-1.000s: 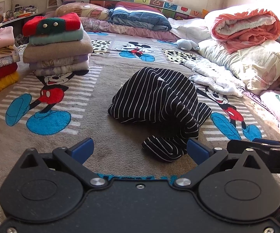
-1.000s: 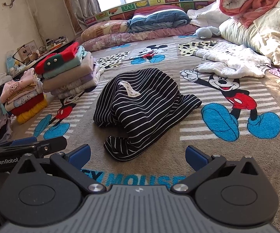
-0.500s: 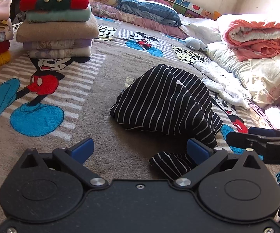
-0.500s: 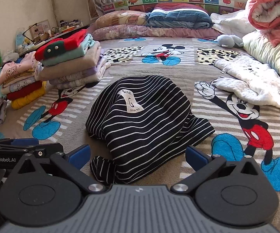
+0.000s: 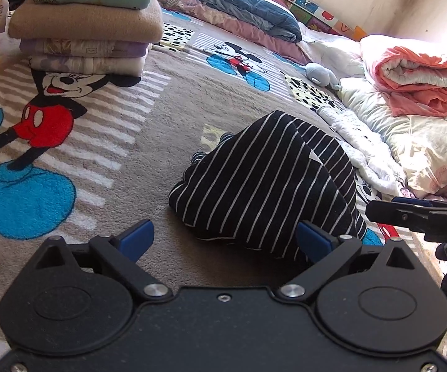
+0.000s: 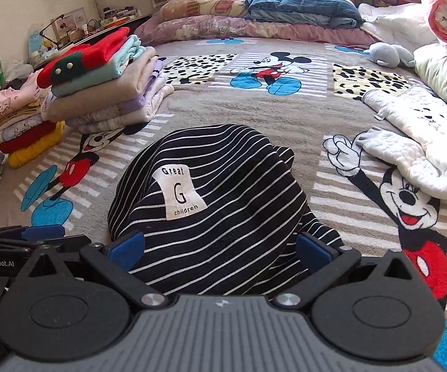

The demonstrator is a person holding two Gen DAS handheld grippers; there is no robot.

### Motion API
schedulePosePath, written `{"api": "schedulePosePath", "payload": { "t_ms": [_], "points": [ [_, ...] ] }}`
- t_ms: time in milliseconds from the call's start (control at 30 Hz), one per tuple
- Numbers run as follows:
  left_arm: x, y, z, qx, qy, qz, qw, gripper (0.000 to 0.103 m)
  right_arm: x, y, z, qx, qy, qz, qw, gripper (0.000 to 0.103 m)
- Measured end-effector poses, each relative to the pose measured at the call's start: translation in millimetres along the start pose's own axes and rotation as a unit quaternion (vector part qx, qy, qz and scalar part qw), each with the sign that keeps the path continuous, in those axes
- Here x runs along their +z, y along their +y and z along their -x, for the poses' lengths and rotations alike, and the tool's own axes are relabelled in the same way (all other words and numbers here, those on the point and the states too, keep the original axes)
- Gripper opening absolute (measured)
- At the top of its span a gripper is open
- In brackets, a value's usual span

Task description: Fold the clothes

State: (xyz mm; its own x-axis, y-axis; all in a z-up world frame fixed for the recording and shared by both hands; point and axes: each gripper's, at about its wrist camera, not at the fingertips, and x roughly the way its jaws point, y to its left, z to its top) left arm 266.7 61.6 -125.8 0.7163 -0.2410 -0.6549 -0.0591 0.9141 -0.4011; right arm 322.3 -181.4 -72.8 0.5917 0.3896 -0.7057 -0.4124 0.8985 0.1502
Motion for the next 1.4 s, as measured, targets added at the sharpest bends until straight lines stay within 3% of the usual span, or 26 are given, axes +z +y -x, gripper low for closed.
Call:
{"api": "schedulePosePath", "payload": {
  "t_ms": [200, 367, 667, 800, 867, 900, 933, 1100, 1167, 1400],
  "points": [
    [14.2, 8.8, -13.3, -0.012, 0.001, 0.045, 0.9989, 0.094, 25.3, -6.6, -7.5, -0.012, -0.008, 0.026, 1.000, 0.103],
    [24.5, 13.9, -18.1, -0.015, -0.001, 0.065, 0.9978, 0.082, 51.7, -14.7, -22.1, -0.005, -0.014, 0.026, 1.000, 0.103],
    [31.8, 28.2, -32.9, -0.021, 0.012, 0.106, 0.9941, 0.068, 83.8, -20.1, -57.8, 0.004, 0.005, 0.026, 1.000, 0.093],
    [30.3, 32.0, -40.2, -0.023, 0.025, 0.119, 0.9923, 0.062, 91.7, -27.8, -81.4, 0.012, 0.026, 0.004, 1.000, 0.082],
    [28.8, 32.8, -44.3, -0.026, 0.034, 0.122, 0.9915, 0.053, 91.3, -32.0, -92.6, 0.017, 0.039, -0.006, 0.999, 0.071],
    [28.2, 33.0, -46.2, -0.028, 0.038, 0.124, 0.9912, 0.050, 90.6, -34.2, -98.0, 0.021, 0.045, -0.011, 0.999, 0.057],
    [28.0, 32.6, -47.1, -0.028, 0.040, 0.123, 0.9912, 0.043, 88.9, -36.4, -102.3, 0.025, 0.050, -0.020, 0.998, 0.041],
    [30.9, 30.9, -45.4, -0.037, 0.043, 0.113, 0.9920, 0.012, 76.2, -36.7, -103.9, 0.040, 0.048, -0.039, 0.997, 0.019],
    [33.9, 27.5, -42.4, -0.034, 0.038, 0.097, 0.9940, 0.003, 72.8, -34.1, -98.7, 0.044, 0.039, -0.033, 0.998, 0.016],
    [65.0, 12.3, -20.7, -0.047, -0.006, 0.044, 0.9979, 0.000, 75.5, -31.5, -66.5, 0.068, -0.008, -0.035, 0.997, 0.013]
  ]
}}
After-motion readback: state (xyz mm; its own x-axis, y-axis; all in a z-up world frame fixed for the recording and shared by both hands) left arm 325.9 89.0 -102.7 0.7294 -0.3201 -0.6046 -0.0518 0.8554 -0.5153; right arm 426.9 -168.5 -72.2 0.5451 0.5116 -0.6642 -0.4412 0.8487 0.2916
